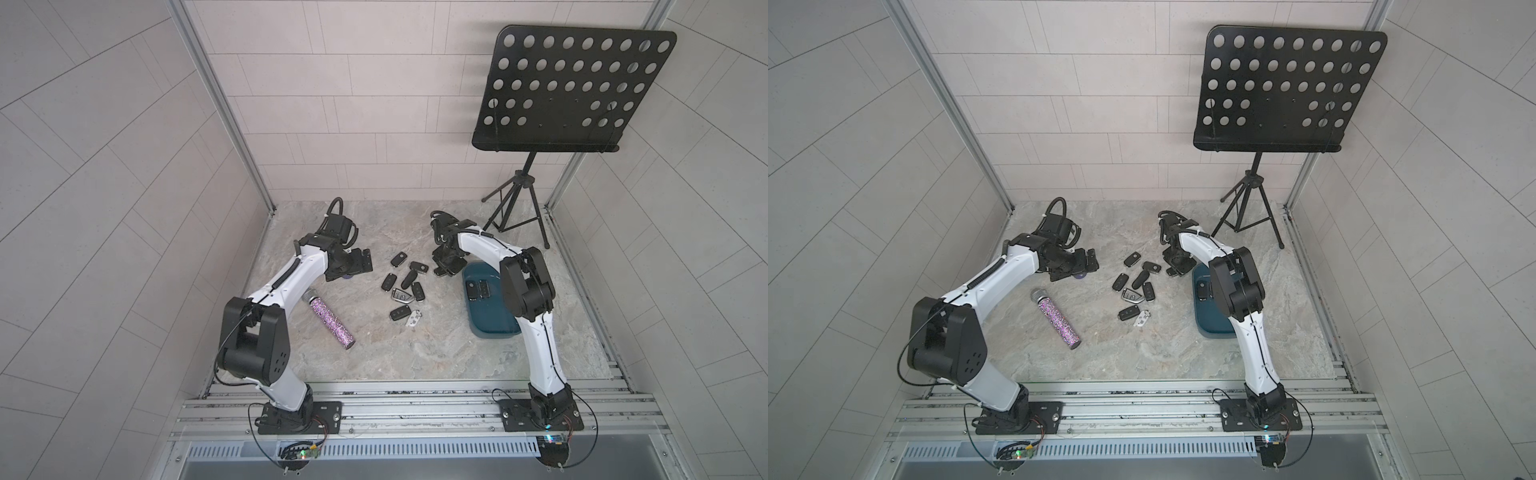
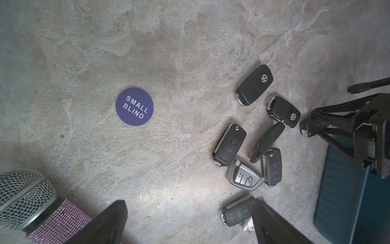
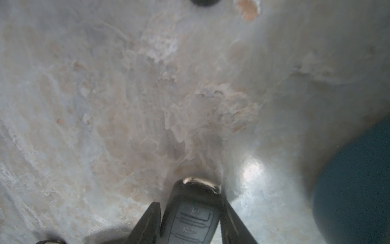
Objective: Place the car key into the storage box
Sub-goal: Pick up the car key from the center of the board.
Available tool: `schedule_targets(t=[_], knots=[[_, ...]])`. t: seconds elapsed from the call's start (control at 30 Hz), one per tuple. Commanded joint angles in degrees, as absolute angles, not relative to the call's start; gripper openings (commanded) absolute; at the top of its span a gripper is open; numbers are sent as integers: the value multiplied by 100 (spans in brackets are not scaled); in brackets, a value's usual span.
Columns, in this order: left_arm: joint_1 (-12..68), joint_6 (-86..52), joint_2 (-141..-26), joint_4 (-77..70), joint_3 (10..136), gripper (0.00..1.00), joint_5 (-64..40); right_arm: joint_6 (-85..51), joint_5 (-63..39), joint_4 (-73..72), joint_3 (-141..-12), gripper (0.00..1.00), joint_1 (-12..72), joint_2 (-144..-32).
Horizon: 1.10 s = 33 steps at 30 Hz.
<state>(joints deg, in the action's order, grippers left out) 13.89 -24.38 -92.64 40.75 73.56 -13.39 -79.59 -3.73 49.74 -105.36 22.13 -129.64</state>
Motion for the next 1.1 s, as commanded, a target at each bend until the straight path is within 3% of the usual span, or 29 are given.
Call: schedule_targets(t=[0.0, 0.17, 0.47, 0.73, 1.07], knots=[[1352, -2495, -9212, 4088, 7271, 100, -1292, -8139, -326, 5103, -10457, 44, 2277, -13129], [1353, -2514, -9177, 4091, 7225, 100, -1257, -8185, -352, 4938, -10356, 31, 2291, -13079], [1351, -2583, -9202, 4052, 7215, 100, -1333, -7835, -238, 4606, -10368, 20, 2324, -12579], [1349, -2756, -9298, 3896, 7198, 100, -1644, -6823, -259, 4284, -10360, 19, 2399, -11834], [1404, -3005, -9429, 3753, 7306, 100, -1961, -4810, -316, 3981, -9401, 19, 2308, -10505]])
